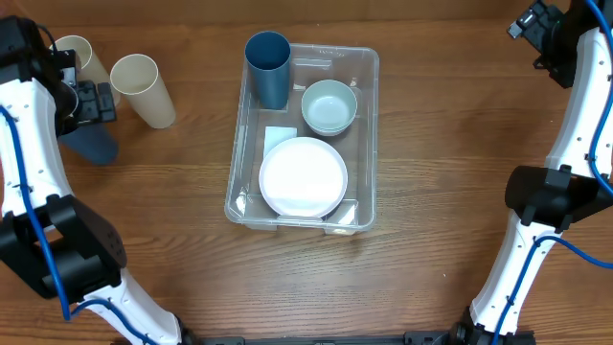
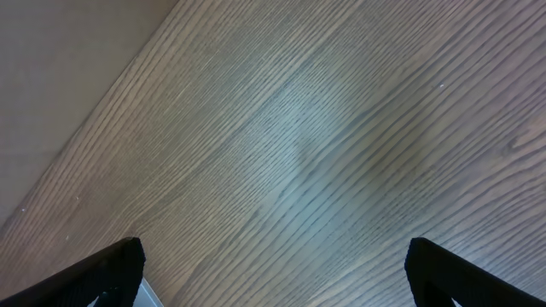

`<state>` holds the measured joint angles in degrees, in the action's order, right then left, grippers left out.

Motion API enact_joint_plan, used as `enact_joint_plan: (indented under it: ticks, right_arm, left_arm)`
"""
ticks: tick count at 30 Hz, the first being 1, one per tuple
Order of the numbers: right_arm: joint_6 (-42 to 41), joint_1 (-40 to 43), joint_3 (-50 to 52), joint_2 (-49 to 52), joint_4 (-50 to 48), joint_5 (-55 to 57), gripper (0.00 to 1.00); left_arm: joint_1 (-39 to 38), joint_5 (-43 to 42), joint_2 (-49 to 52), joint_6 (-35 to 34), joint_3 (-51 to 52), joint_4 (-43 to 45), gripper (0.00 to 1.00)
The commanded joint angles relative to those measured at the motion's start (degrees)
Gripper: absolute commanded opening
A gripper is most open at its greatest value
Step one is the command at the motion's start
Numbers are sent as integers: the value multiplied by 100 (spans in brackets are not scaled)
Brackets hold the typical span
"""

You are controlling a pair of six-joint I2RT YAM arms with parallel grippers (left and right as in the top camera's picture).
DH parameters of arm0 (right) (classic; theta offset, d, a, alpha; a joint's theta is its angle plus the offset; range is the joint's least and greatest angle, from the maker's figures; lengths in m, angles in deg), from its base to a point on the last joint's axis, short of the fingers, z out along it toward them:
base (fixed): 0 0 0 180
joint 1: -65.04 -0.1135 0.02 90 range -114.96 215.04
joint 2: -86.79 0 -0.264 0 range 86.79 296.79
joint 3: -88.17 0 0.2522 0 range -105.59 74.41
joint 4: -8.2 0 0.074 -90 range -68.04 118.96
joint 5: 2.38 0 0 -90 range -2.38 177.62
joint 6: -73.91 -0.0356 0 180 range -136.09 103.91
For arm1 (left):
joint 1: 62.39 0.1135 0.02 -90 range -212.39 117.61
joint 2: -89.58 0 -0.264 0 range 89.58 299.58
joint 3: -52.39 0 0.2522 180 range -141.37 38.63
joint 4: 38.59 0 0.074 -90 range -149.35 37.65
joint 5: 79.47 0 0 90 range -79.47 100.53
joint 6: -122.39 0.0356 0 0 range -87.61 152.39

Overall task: Pack container
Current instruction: 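Move the left gripper to the second teal cup and grip it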

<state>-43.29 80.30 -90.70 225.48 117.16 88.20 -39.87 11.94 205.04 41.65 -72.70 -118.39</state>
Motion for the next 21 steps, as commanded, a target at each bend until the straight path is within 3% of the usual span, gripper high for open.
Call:
enact_joint_plan:
  ticks: [1,4,6,8,11,21]
  right_arm:
    - [-50,-9,-146,-199,-13,39,100]
    - [-50,-9,-144,-199,-13,39,100]
    - [-50,-9,-144,-199,-15,39,100]
    - [-50,-9,-144,-199,-13,39,100]
    - [-50,-9,-144,-199,-13,39,100]
    - [-50,-9,-144,-199,-13,39,100]
  left_arm:
    - [-4,-284,245,105,13,37,92]
    - [-4,-293,258,101,13,-31,61]
    - [-2,-291,258,101,13,-105,51]
    - [-7,-293,258,90,13,-149,21]
    - [-17,-273,258,79,13,-264,4]
    - [7,-461,256,-715,11,-1128,4]
